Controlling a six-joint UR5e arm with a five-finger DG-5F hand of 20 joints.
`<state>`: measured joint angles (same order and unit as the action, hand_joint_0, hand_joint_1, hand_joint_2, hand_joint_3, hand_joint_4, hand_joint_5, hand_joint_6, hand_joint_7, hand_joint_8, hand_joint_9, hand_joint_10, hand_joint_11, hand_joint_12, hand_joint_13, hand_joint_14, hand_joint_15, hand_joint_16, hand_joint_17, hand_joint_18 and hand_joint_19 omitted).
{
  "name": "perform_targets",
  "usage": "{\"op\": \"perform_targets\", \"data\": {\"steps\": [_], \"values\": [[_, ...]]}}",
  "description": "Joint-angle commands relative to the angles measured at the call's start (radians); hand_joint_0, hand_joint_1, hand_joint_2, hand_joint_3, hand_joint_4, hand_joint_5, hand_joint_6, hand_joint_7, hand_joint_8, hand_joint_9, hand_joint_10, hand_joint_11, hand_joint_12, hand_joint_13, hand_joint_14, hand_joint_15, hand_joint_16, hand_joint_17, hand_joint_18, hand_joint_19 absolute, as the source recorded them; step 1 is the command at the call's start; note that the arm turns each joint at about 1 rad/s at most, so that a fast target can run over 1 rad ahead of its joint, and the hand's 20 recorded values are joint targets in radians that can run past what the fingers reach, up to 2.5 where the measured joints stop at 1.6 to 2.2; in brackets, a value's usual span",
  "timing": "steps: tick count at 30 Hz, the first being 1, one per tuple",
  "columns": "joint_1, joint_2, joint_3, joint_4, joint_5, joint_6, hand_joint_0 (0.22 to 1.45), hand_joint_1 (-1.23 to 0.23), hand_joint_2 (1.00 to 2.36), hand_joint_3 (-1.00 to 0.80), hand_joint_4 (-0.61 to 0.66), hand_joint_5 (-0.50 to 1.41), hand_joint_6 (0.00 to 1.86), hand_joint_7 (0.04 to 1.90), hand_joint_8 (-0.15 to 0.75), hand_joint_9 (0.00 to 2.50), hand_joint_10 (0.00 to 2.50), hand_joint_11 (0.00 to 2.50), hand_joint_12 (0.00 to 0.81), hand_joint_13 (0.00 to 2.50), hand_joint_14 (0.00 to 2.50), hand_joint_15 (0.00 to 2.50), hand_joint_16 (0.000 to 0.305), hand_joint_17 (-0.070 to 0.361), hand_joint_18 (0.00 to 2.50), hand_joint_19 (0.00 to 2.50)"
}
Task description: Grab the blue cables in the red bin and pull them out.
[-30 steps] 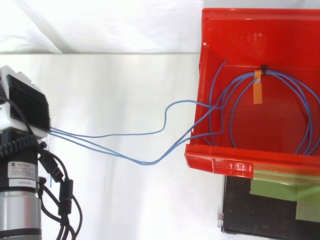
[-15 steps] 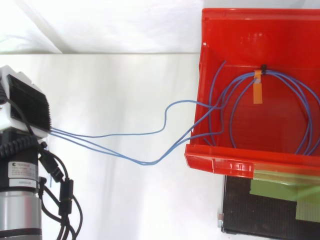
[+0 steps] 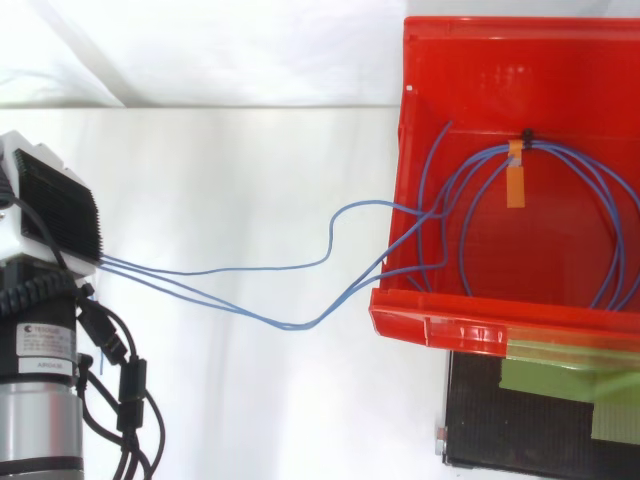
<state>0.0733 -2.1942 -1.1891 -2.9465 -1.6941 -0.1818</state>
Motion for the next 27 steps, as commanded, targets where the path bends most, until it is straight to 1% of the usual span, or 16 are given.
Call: {"op": "perform_targets", "data": {"steps": [1,11,12,18,19,21,23,27], "values": [[0.000,-0.001,0.000,0.001,-0.001,0.000,0.98,-0.96,1.00,-0.97,0.19,1.01,0.63,0.64,0.236,1.60,0.03,1.22,0.293,1.61,1.15,1.12,0.040,0.089,1.10,1.23],[0.000,0.001,0.000,0.001,-0.001,0.000,0.98,-0.96,1.00,-0.98,0.19,1.01,0.63,0.64,0.238,1.59,0.03,1.22,0.292,1.61,1.15,1.12,0.039,0.088,1.10,1.23],[0.000,0.001,0.000,0.001,-0.001,0.000,0.97,-0.97,1.00,-0.97,0.19,1.01,0.64,0.63,0.240,1.59,0.03,1.22,0.303,1.61,1.15,1.12,0.039,0.088,1.09,1.23],[0.000,0.001,0.000,0.001,-0.001,0.000,0.97,-0.97,1.00,-0.97,0.19,1.01,0.63,0.64,0.231,1.59,0.03,1.22,0.292,1.61,1.15,1.12,0.039,0.089,1.09,1.23],[0.000,0.001,0.000,0.001,-0.001,0.000,0.98,-0.96,1.00,-0.98,0.19,1.01,0.63,0.64,0.234,1.59,0.03,1.22,0.303,1.61,1.15,1.12,0.039,0.088,1.09,1.23],[0.000,-0.001,0.000,0.000,0.001,0.000,0.98,-0.96,1.00,-0.98,0.19,1.01,0.63,0.64,0.247,1.59,0.03,1.22,0.295,1.61,1.15,1.12,0.039,0.089,1.09,1.23],[0.000,-0.001,0.000,0.000,-0.001,0.000,0.98,-0.96,1.00,-0.98,0.19,1.01,0.64,0.63,0.236,1.59,0.03,1.22,0.304,1.61,1.15,1.12,0.039,0.088,1.09,1.23],[0.000,0.001,0.000,0.001,-0.001,0.000,0.98,-0.96,1.00,-0.98,0.18,1.01,0.64,0.63,0.242,1.60,0.03,1.22,0.295,1.61,1.15,1.12,0.039,0.088,1.09,1.23]]}}
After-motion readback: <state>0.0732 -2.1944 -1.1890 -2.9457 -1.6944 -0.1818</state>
